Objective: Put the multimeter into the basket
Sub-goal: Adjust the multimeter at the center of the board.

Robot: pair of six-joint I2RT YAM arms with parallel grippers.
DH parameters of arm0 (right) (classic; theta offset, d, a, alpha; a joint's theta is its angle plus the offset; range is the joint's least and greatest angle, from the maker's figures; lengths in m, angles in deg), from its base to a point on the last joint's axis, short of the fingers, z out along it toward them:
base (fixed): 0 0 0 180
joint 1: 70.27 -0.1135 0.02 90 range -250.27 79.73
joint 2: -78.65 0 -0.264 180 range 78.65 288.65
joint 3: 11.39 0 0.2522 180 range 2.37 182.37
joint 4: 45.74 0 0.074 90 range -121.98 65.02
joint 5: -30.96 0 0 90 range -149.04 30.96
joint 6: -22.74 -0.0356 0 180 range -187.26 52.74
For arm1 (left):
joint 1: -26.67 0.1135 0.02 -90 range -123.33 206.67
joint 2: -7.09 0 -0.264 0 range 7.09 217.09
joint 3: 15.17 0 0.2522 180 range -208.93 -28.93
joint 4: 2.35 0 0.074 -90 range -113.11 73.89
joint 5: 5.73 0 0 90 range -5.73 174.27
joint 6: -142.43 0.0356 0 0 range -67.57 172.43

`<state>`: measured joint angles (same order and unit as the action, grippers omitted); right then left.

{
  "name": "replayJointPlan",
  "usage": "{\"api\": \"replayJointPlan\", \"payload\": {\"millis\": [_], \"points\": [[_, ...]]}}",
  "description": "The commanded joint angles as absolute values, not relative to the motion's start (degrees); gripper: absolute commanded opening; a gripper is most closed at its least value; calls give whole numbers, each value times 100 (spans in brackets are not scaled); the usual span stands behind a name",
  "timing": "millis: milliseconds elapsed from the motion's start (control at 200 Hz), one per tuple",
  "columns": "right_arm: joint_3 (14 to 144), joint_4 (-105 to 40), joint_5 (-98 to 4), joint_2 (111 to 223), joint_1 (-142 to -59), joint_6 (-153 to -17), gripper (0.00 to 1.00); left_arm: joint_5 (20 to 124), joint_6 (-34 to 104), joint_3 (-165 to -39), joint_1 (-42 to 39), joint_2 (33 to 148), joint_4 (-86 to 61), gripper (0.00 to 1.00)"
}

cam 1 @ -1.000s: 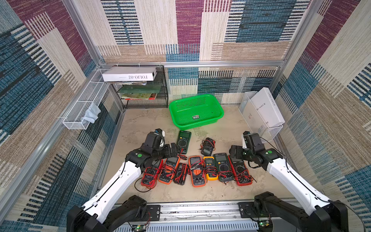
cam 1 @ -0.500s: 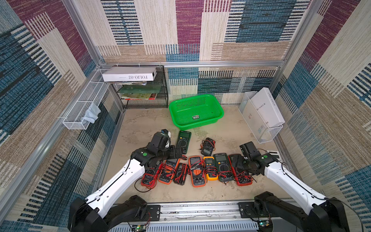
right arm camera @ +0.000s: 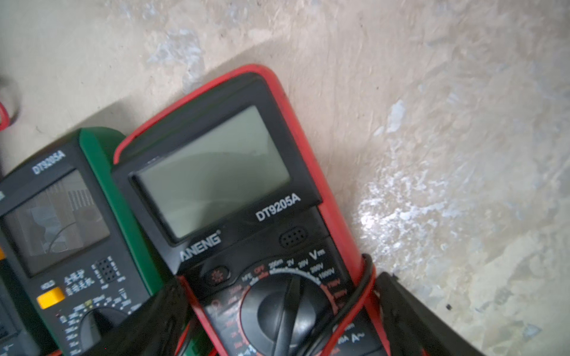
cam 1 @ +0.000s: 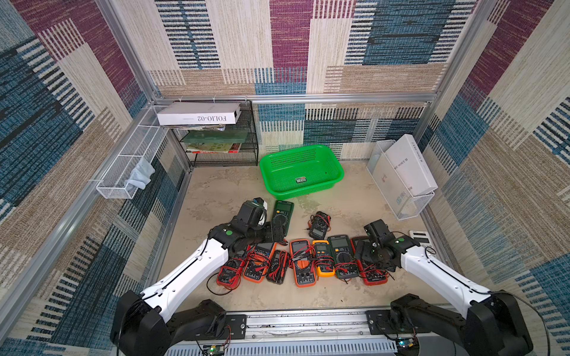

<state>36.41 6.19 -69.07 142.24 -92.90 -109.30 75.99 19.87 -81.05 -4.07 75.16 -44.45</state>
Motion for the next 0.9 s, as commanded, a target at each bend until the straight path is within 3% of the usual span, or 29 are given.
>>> {"api": "replayJointPlan", "payload": {"millis": [0, 596, 897], "points": [[3575, 498, -6863, 14321, -9337, -11001, 100, 7505, 2027, -8132, -412, 7566, -4277, 99], [3904, 373, -7390, 14868, -9116, -11107, 99, 7372, 2098, -8210, -488, 7863, -4210, 99], [4113, 432, -7216, 14607, -8982, -10839, 99, 7306, 2132, -8263, -555, 7929, -4209, 99]]}}
